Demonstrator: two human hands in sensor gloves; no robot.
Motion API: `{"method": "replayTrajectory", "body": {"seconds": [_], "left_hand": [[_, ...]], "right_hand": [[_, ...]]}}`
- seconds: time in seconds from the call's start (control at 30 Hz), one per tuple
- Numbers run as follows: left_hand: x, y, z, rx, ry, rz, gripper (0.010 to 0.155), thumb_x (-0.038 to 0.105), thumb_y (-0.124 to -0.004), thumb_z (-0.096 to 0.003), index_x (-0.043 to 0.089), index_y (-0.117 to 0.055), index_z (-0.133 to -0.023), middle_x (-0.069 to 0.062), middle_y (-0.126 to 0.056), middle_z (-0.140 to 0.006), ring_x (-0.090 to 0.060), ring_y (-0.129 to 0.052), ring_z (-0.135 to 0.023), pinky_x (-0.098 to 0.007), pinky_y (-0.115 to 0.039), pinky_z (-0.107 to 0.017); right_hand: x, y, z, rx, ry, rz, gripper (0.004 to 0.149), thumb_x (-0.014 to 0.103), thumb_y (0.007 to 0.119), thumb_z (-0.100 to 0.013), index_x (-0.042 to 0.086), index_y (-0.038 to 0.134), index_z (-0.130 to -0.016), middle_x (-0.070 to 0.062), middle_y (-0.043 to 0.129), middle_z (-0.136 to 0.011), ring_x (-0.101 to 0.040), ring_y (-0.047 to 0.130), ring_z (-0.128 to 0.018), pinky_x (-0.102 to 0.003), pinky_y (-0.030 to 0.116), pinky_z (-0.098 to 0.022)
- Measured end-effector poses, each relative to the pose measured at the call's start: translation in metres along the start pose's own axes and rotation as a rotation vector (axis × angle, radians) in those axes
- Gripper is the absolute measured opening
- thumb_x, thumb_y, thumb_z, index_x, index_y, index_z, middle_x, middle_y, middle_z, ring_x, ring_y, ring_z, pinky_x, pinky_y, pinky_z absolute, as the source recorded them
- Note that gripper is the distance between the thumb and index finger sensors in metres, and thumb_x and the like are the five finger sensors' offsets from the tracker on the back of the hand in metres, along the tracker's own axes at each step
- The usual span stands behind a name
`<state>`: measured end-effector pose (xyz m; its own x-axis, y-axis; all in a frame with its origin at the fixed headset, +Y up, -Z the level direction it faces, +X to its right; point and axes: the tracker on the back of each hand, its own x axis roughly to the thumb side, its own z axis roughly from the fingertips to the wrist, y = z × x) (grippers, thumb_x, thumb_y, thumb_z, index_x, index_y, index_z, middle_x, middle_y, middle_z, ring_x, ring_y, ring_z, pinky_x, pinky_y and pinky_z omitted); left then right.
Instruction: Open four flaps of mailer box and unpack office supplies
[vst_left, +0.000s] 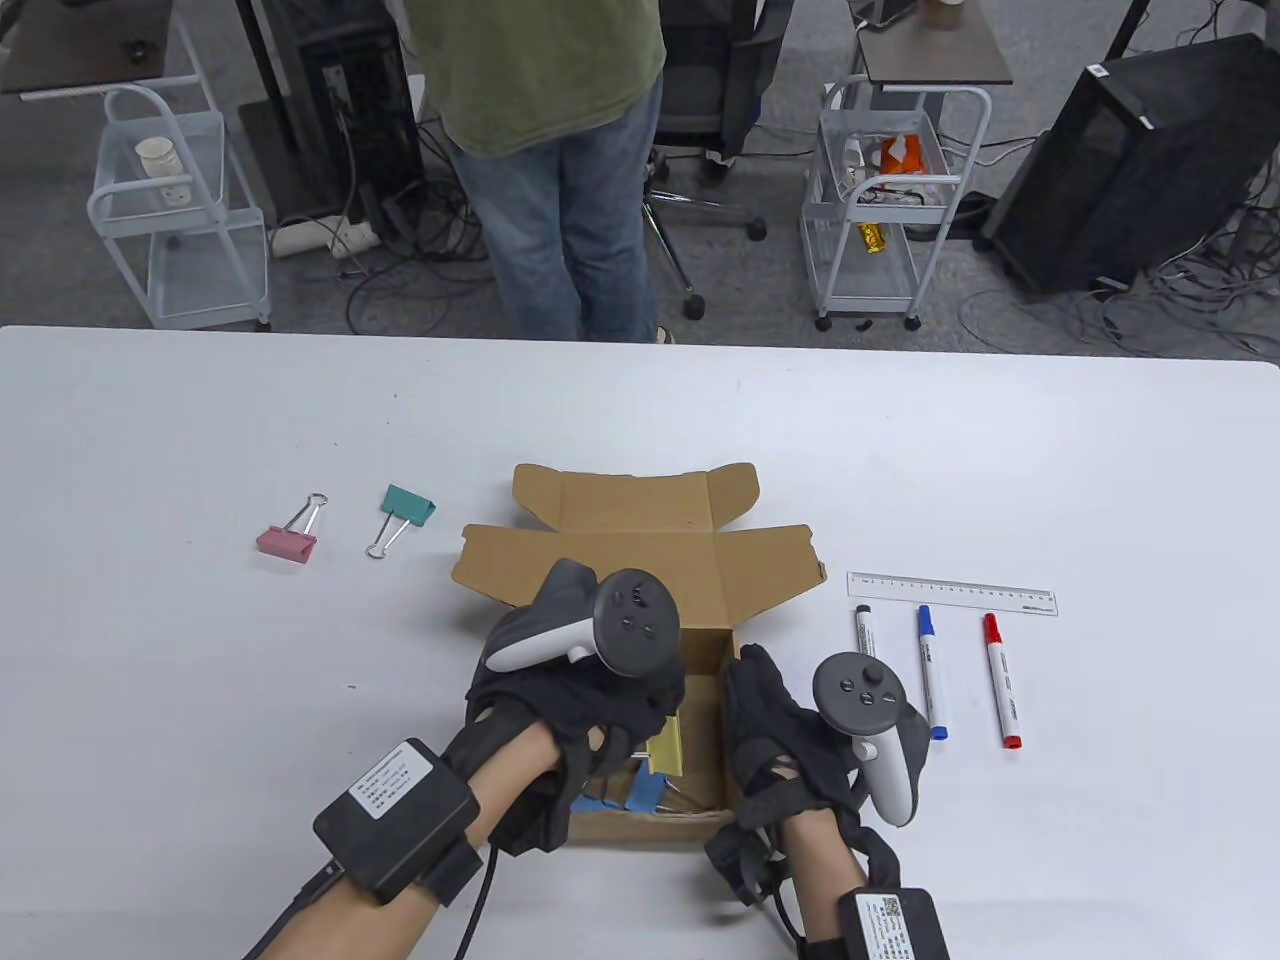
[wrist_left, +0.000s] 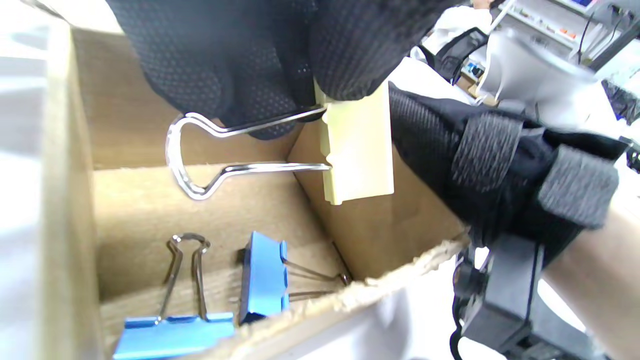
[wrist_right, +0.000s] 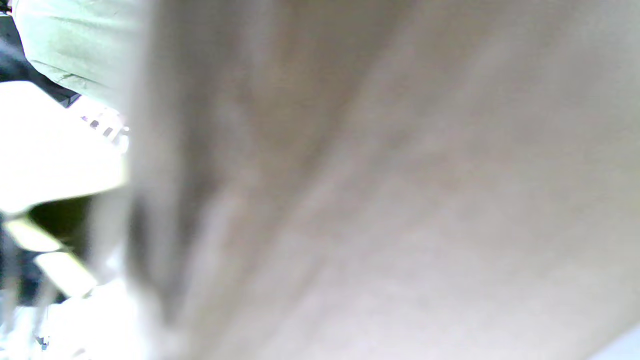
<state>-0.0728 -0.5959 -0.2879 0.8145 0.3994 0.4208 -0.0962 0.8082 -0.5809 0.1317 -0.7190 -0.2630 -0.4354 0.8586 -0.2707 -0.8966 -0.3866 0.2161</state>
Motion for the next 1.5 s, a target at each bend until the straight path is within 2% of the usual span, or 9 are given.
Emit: {"method": "replayTrajectory", "body": {"seconds": [0.23, 0.4, 0.57, 0.77, 1.17, 1.5], "left_hand": [[-0.033, 0.034, 0.035, 0.094, 0.034, 0.066, 0.045, 0.026, -0.083, -0.0555, 0.014, -0.069, -0.096, -0.014, -0.089, -0.095, -0.034, -0.103, -0.077, -0.049, -0.088, -0.06], [-0.087, 0.055, 0.064, 0.145, 0.146, 0.101, 0.045, 0.026, -0.083, -0.0556, 0.014, -0.069, -0.097, -0.014, -0.089, -0.095, -0.034, -0.103, -0.077, -0.05, -0.088, -0.06], [-0.143, 0.065, 0.084, 0.197, 0.257, 0.163, 0.045, 0.025, -0.083, -0.0559, 0.014, -0.069, -0.097, -0.015, -0.089, -0.095, -0.035, -0.102, -0.078, -0.05, -0.087, -0.06], [-0.205, 0.061, 0.095, 0.203, 0.366, 0.24, 0.044, 0.025, -0.083, -0.0562, 0.013, -0.069, -0.097, -0.015, -0.088, -0.095, -0.035, -0.102, -0.078, -0.05, -0.086, -0.061], [-0.311, 0.043, 0.112, 0.201, 0.568, 0.423, 0.044, 0.024, -0.082, -0.0573, 0.013, -0.068, -0.098, -0.016, -0.087, -0.096, -0.037, -0.1, -0.079, -0.052, -0.084, -0.062], [-0.375, 0.025, 0.125, 0.194, 0.707, 0.519, 0.044, 0.024, -0.08, -0.0585, 0.013, -0.066, -0.099, -0.017, -0.084, -0.098, -0.038, -0.096, -0.082, -0.052, -0.081, -0.065]], "right_hand": [[0.0, 0.0, 0.0, -0.001, 0.001, -0.003, 0.068, 0.043, 0.038, -0.065, -0.002, 0.03, -0.116, -0.039, 0.046, -0.118, -0.068, 0.062, -0.094, -0.074, 0.057, -0.068], [0.0, 0.0, 0.0, -0.004, 0.002, -0.003, 0.068, 0.043, 0.038, -0.065, -0.003, 0.03, -0.116, -0.039, 0.046, -0.118, -0.067, 0.063, -0.094, -0.074, 0.058, -0.068], [-0.001, 0.0, 0.0, -0.006, 0.002, 0.0, 0.068, 0.043, 0.038, -0.065, -0.002, 0.03, -0.116, -0.039, 0.046, -0.118, -0.067, 0.062, -0.094, -0.074, 0.058, -0.068], [-0.001, 0.0, 0.0, -0.011, 0.002, 0.004, 0.068, 0.043, 0.039, -0.065, -0.002, 0.03, -0.116, -0.039, 0.046, -0.118, -0.067, 0.063, -0.094, -0.074, 0.058, -0.068], [-0.001, 0.0, 0.001, -0.018, 0.002, 0.009, 0.068, 0.043, 0.039, -0.065, -0.002, 0.031, -0.116, -0.039, 0.046, -0.118, -0.067, 0.063, -0.094, -0.074, 0.058, -0.068], [-0.001, 0.0, 0.001, -0.022, 0.004, 0.012, 0.068, 0.043, 0.039, -0.065, -0.002, 0.031, -0.116, -0.039, 0.046, -0.118, -0.067, 0.063, -0.094, -0.073, 0.058, -0.068]]}}
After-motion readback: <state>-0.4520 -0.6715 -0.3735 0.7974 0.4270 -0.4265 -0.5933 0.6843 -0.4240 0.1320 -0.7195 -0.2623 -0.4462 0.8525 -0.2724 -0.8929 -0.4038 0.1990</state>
